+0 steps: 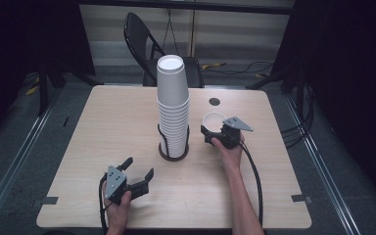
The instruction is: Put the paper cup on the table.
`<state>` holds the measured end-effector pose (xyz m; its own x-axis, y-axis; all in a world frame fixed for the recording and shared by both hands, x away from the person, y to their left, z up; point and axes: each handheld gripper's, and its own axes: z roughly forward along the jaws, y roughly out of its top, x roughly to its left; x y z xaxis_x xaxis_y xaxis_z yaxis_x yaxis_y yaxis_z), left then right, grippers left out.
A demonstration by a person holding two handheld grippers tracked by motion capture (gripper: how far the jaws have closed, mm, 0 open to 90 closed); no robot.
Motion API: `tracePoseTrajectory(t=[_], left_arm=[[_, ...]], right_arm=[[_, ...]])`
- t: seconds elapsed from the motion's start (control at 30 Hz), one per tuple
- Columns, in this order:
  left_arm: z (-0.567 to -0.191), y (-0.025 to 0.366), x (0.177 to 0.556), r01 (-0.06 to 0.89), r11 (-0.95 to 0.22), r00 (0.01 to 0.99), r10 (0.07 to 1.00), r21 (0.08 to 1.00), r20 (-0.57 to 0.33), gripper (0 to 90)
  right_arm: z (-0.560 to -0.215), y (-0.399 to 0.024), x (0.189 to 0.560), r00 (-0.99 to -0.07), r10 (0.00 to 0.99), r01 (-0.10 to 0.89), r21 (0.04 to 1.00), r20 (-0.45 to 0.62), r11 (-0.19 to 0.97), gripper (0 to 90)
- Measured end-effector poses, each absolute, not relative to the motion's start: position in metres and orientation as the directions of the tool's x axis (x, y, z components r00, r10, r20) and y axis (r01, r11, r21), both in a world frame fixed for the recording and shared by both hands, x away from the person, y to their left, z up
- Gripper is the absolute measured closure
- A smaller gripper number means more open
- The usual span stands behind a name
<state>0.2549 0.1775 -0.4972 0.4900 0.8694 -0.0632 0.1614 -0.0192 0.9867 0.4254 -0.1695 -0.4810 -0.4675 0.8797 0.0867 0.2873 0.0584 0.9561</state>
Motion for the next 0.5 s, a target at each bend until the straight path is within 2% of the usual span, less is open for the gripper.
tracePoseTrajectory(t=[0.5], left_arm=[[-0.4970, 0.1779, 0.2553, 0.167, -0.026, 0.499, 0.864, 0.986, -0.062, 16.3]], right_arm=[[-0.4825, -0.1716, 0.4258, -0.460, 0.882, 0.352, 0.933, 0.099, 0.079, 11.1]])
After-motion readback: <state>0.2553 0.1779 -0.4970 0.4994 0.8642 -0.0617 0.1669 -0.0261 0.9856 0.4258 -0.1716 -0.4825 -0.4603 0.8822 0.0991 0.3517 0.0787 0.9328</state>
